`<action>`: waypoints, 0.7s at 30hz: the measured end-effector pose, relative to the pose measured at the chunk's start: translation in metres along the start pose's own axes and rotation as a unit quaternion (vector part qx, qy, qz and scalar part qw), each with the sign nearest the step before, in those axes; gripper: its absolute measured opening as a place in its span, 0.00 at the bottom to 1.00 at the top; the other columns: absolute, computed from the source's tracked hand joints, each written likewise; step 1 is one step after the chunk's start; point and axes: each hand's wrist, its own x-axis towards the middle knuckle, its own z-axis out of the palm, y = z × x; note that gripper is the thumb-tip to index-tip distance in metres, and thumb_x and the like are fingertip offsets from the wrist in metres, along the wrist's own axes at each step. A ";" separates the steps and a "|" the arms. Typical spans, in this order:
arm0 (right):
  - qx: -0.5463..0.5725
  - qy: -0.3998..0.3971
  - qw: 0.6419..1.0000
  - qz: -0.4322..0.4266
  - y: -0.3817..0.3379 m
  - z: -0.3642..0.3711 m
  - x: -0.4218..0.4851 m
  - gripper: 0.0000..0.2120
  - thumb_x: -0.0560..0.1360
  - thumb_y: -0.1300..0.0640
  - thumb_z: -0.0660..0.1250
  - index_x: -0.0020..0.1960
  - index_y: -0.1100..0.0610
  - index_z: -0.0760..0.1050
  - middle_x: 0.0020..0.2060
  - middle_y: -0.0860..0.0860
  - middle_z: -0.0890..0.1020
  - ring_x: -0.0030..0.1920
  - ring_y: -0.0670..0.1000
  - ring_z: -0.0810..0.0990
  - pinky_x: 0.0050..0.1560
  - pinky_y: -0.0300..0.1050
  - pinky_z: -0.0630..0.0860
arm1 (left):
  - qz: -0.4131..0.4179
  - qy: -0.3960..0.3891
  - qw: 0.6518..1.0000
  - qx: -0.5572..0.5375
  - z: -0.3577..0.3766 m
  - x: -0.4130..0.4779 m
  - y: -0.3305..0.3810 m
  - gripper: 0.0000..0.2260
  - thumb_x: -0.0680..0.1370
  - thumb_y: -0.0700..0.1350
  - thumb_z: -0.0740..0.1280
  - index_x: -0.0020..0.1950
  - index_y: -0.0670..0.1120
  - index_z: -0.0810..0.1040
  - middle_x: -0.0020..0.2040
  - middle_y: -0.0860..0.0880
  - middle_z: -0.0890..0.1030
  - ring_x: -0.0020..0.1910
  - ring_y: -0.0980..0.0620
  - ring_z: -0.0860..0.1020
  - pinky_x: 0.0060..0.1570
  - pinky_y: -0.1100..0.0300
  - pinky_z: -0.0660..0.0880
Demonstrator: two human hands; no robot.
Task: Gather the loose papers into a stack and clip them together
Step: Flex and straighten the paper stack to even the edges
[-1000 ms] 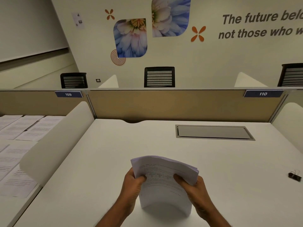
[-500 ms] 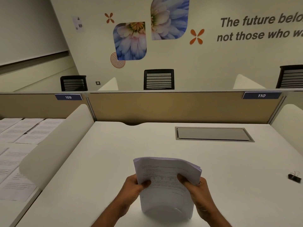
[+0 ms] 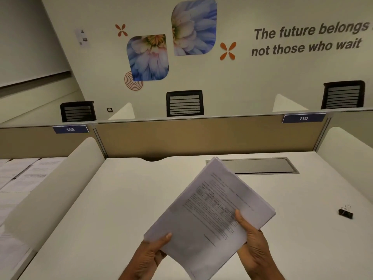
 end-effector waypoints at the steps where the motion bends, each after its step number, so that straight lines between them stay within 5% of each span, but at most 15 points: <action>1: 0.019 0.009 1.000 0.012 0.002 0.000 0.000 0.15 0.77 0.64 0.71 0.63 0.58 0.81 0.55 0.59 0.87 0.51 0.60 0.88 0.50 0.62 0.85 | 0.000 0.008 1.000 -0.021 0.006 0.000 -0.006 0.21 0.68 0.29 0.73 0.61 0.39 0.80 0.53 0.39 0.88 0.47 0.43 0.88 0.46 0.48 0.86; 7: 0.094 0.053 0.993 0.057 0.004 -0.005 0.002 0.11 0.78 0.63 0.70 0.60 0.58 0.82 0.53 0.59 0.88 0.53 0.62 0.86 0.45 0.64 0.85 | 0.001 0.026 1.000 -0.015 0.020 0.001 -0.014 0.24 0.64 0.33 0.77 0.60 0.38 0.80 0.53 0.39 0.88 0.46 0.42 0.88 0.42 0.51 0.85; 10: 0.118 0.050 0.989 0.067 0.002 -0.009 0.002 0.07 0.79 0.63 0.68 0.55 0.58 0.83 0.50 0.60 0.89 0.44 0.60 0.89 0.38 0.62 0.85 | -0.007 0.008 1.000 -0.012 0.018 0.003 -0.009 0.25 0.66 0.34 0.76 0.63 0.38 0.79 0.56 0.38 0.87 0.49 0.41 0.87 0.43 0.51 0.85; 14: 0.121 0.046 0.988 0.082 0.007 -0.011 0.004 0.06 0.78 0.63 0.69 0.52 0.59 0.85 0.49 0.61 0.89 0.43 0.61 0.89 0.40 0.65 0.85 | -0.022 0.005 1.000 0.002 0.026 -0.001 -0.010 0.24 0.65 0.34 0.78 0.60 0.40 0.80 0.53 0.40 0.88 0.49 0.39 0.87 0.42 0.50 0.85; 18: 0.042 0.044 0.998 0.010 -0.005 -0.025 0.008 0.17 0.72 0.65 0.73 0.61 0.58 0.82 0.53 0.59 0.88 0.48 0.58 0.89 0.46 0.61 0.86 | -0.010 0.021 0.999 0.026 0.024 0.000 0.003 0.18 0.70 0.34 0.77 0.58 0.41 0.81 0.52 0.41 0.88 0.47 0.41 0.88 0.48 0.49 0.84; 21: -0.148 0.008 0.989 -0.023 -0.035 -0.039 0.013 0.15 0.70 0.63 0.75 0.57 0.59 0.85 0.53 0.58 0.88 0.49 0.57 0.88 0.45 0.48 0.86 | 0.014 0.028 0.998 0.048 0.012 0.001 0.017 0.18 0.69 0.36 0.78 0.58 0.41 0.82 0.54 0.41 0.88 0.49 0.42 0.88 0.50 0.49 0.83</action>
